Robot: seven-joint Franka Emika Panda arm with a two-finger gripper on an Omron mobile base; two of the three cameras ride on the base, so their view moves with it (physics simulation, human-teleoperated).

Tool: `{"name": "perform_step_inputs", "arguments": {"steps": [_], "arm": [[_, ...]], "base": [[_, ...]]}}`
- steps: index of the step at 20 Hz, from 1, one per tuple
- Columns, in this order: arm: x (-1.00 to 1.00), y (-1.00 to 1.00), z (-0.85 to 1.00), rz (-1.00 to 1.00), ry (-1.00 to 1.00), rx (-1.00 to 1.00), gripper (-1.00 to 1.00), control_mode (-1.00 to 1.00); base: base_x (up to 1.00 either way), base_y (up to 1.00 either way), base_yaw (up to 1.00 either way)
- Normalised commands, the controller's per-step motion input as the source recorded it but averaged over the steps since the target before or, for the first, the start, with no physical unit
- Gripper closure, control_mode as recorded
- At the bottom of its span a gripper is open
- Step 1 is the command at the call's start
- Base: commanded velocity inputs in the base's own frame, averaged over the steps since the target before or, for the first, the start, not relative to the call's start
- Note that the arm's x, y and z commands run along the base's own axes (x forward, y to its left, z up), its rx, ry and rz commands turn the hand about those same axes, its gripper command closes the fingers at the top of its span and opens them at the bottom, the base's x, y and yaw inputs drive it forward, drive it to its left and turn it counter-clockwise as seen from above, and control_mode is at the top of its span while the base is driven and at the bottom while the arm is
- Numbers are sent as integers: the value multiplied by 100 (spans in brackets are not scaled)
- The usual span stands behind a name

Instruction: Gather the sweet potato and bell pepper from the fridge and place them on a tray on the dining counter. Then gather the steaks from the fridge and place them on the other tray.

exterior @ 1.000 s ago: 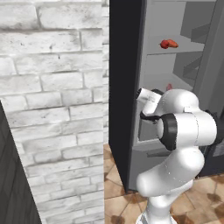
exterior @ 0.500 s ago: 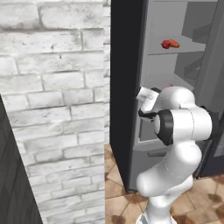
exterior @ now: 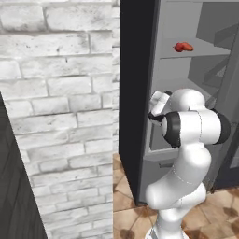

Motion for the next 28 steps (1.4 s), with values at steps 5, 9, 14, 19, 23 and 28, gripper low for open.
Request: {"name": "perform_step_inputs", "arguments": {"steps": [5,9,14,19,23,28], "arm": [[-29,-100,-20,-21,5,0,100,-100],[-27,-100,-26,-13,5,0,100,-100],[-4,-100,-22,-1,6,4,100,-100],[2,-100,-23,0,8,5,100,-100],[15,-100,-33,0,1,12,100,-100],[23,-100,-40,0,3,19,100,-100]], "base": [[0,0,0],[0,0,0],[0,0,0],[0,0,0],[0,0,0],[0,0,0]]}}
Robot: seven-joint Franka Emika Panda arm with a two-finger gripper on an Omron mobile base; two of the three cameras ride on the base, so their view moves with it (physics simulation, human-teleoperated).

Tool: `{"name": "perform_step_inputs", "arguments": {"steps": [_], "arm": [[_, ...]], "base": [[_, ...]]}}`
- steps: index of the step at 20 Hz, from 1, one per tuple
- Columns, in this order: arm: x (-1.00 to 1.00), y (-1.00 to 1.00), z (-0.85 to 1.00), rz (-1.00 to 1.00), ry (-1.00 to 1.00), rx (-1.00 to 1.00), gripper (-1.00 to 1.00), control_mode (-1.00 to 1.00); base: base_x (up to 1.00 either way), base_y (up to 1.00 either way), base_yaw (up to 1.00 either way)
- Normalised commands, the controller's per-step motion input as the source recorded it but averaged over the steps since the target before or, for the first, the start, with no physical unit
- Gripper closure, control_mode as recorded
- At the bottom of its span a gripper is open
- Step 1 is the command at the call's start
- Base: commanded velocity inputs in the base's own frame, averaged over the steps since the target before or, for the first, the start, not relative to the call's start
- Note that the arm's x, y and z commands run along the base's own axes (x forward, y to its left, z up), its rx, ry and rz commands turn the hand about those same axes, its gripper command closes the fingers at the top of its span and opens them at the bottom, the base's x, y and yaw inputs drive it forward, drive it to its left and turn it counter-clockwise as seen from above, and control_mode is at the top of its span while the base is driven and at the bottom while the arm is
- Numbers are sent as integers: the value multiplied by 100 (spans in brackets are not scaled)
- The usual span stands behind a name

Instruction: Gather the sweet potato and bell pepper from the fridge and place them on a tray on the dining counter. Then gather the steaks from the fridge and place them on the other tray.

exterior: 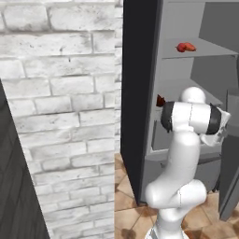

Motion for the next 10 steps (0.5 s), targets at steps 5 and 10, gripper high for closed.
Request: {"name": "perform_step_inputs", "arguments": {"steps": [5,10], "arm": [[24,-100,-73,5,3,37,100,-100],[41,-100,-96,14,-1,46,100,-100]], "base": [[0,0,0],[0,0,0]]}}
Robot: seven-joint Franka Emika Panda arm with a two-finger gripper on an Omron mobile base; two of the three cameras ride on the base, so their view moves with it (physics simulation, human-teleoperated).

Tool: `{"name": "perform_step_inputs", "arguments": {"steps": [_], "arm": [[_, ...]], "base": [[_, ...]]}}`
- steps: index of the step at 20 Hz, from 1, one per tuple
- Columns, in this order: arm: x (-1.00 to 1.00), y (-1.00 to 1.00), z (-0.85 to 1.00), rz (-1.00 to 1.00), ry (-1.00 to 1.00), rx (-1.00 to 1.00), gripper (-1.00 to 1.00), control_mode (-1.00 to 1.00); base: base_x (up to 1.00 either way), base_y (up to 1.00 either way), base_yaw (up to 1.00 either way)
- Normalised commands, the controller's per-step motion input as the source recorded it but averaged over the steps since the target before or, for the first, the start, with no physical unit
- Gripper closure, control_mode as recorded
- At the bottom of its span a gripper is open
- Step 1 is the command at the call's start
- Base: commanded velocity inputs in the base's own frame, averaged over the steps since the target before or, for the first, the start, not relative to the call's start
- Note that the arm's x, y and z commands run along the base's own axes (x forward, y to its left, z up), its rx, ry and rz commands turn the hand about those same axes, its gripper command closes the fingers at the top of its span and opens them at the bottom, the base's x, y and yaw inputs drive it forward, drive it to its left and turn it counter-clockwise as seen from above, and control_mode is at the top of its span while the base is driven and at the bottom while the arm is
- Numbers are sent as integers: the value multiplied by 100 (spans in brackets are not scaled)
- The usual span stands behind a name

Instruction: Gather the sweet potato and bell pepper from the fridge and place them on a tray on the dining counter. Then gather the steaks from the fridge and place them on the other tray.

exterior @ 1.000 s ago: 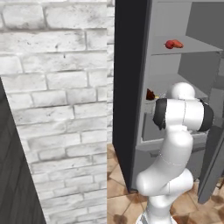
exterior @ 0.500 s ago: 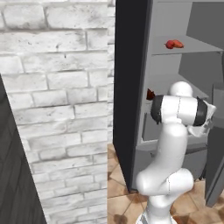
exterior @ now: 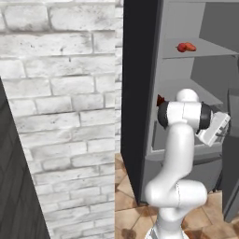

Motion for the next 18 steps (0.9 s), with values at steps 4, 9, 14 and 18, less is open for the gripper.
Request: {"name": "perform_step_inputs", "arguments": {"steps": [4,9,14,18], "arm": [[75,-100,-100,7,-14,50,100,-100],[85,-100,-95,0,-17,61,100,-100],[36,-100,-83,1,-46,65,100,-100],[-1,-11,-82,52,-61,26,100,-100]], "base": [[0,0,0],[0,0,0],[0,0,0],[0,0,0]]}}
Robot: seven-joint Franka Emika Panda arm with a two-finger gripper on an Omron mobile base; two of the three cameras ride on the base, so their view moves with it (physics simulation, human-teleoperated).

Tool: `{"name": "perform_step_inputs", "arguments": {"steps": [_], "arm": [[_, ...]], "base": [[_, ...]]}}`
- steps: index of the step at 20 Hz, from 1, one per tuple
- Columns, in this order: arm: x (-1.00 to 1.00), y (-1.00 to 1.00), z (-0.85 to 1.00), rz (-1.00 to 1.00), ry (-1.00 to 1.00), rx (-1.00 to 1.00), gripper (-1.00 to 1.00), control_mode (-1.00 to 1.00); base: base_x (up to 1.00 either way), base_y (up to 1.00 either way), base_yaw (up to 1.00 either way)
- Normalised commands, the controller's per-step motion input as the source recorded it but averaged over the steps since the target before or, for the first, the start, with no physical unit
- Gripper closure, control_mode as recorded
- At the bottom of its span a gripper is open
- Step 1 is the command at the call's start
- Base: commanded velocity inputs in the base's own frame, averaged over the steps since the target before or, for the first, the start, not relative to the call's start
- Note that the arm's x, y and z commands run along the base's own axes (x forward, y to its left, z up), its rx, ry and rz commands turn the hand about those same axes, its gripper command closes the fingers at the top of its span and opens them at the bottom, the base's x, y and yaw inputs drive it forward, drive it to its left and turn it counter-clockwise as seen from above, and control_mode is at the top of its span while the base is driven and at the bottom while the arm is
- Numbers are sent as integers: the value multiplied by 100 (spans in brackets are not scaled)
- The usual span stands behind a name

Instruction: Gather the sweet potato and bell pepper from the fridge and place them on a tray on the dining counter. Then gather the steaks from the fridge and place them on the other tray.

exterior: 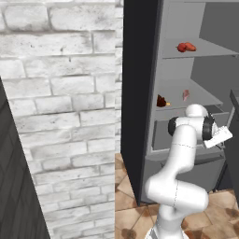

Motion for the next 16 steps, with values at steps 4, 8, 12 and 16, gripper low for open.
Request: {"name": "perform_step_inputs", "arguments": {"steps": [4,8,12,16], "arm": [[13,21,-31,84,-25,18,100,-100],[15,73,28,66,-21,4,100,-100],[1,44,47,49,-74,11,100,-100],[-22,4,64,37,-75,24,100,-100]], "base": [[0,0,0],[0,0,0],[0,0,0],[0,0,0]]}}
